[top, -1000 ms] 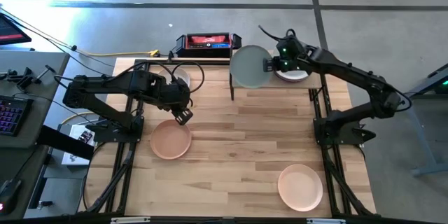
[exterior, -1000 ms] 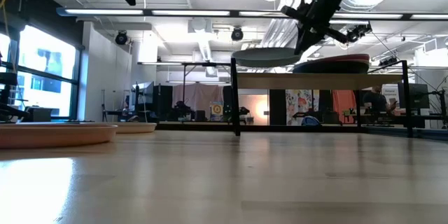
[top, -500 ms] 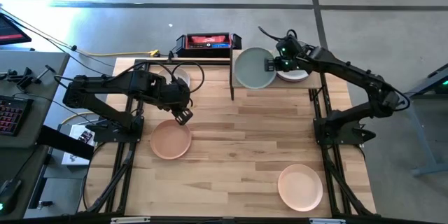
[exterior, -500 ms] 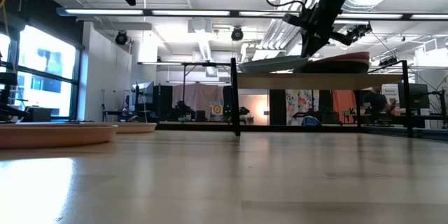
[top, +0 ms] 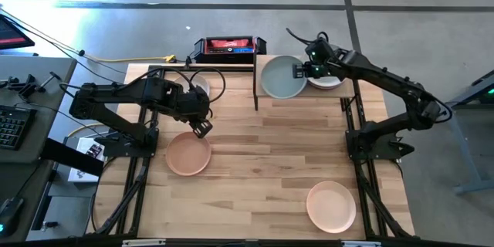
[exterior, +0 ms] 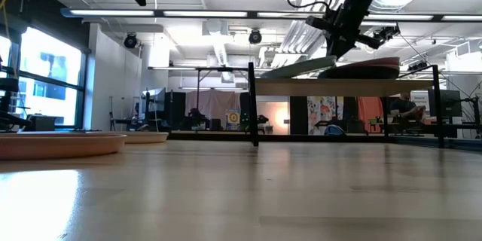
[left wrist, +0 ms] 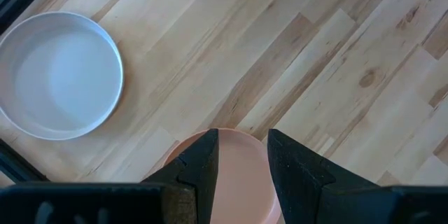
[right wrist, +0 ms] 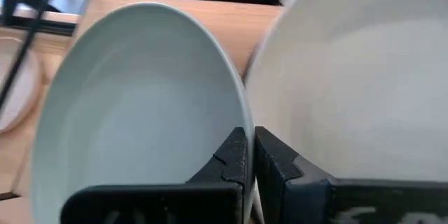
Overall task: Place and stack plates onto a shelf
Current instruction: Put the light blue plate on the shelf
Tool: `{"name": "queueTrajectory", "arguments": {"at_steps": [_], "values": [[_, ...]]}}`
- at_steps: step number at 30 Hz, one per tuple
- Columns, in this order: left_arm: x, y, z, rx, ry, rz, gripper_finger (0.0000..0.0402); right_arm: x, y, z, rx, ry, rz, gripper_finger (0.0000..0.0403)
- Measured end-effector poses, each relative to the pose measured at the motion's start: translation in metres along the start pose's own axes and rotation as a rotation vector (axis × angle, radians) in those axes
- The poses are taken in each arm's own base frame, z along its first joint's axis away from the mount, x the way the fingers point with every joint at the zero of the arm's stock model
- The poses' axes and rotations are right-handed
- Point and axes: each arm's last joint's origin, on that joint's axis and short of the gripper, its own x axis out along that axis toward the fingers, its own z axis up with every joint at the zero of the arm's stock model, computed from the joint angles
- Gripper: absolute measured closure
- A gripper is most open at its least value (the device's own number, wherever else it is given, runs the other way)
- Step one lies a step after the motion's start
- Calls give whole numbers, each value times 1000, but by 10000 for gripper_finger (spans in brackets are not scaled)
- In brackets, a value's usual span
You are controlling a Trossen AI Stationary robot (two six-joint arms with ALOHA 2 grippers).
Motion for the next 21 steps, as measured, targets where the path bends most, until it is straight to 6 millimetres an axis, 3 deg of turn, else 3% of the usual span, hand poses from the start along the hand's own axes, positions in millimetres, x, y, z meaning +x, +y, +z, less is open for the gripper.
{"name": "queueTrajectory", "arguments": {"at_steps": [11,21], "values": [[0,0,0,0,0,0,291,-1,14,-3,9,-38,59,403],[0,0,0,0,-3,2,291,17,12,4,34,-29,41,403]]}}
